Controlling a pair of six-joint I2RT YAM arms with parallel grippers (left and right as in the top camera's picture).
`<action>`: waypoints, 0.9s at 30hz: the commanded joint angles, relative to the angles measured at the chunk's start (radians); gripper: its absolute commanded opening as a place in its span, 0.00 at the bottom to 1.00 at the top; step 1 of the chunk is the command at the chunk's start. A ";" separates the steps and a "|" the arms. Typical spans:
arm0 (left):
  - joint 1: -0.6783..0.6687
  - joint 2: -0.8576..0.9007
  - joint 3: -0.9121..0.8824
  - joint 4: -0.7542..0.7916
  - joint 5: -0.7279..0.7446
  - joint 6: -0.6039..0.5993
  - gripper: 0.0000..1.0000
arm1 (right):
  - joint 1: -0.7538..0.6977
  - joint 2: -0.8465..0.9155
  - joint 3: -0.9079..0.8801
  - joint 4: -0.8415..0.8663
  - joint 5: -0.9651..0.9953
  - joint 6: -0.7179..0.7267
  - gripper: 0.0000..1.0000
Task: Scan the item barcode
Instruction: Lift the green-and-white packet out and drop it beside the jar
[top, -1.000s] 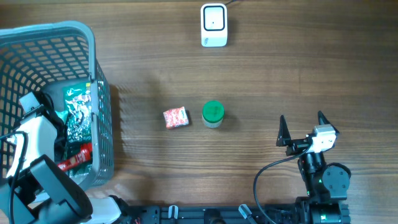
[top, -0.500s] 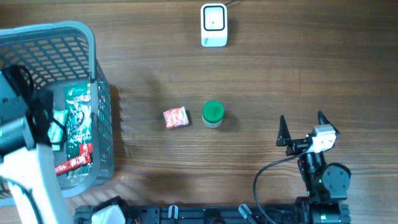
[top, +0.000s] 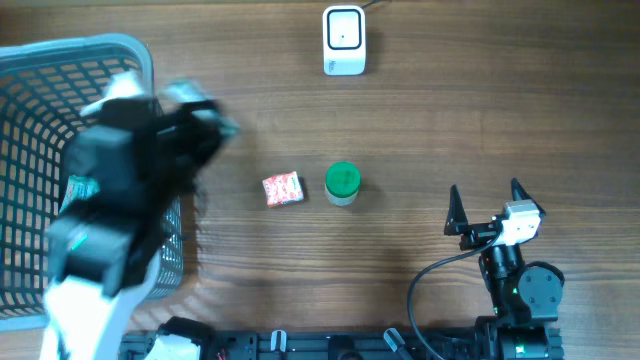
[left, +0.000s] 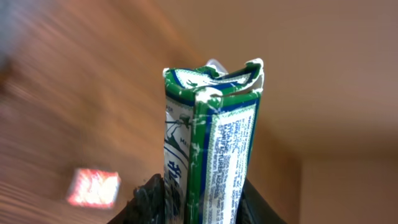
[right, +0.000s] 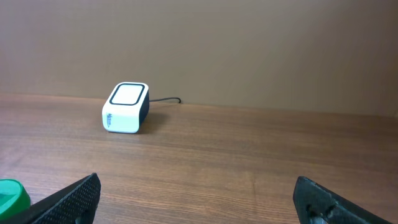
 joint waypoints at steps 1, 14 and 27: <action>-0.218 0.215 0.008 0.008 -0.176 -0.060 0.29 | 0.000 -0.003 -0.001 0.003 0.010 0.008 1.00; -0.261 0.846 0.008 0.064 -0.236 -0.216 0.63 | 0.000 -0.003 -0.001 0.003 0.010 0.007 1.00; -0.061 0.264 0.500 -0.342 -0.564 -0.010 1.00 | 0.000 -0.003 -0.001 0.003 0.010 0.007 1.00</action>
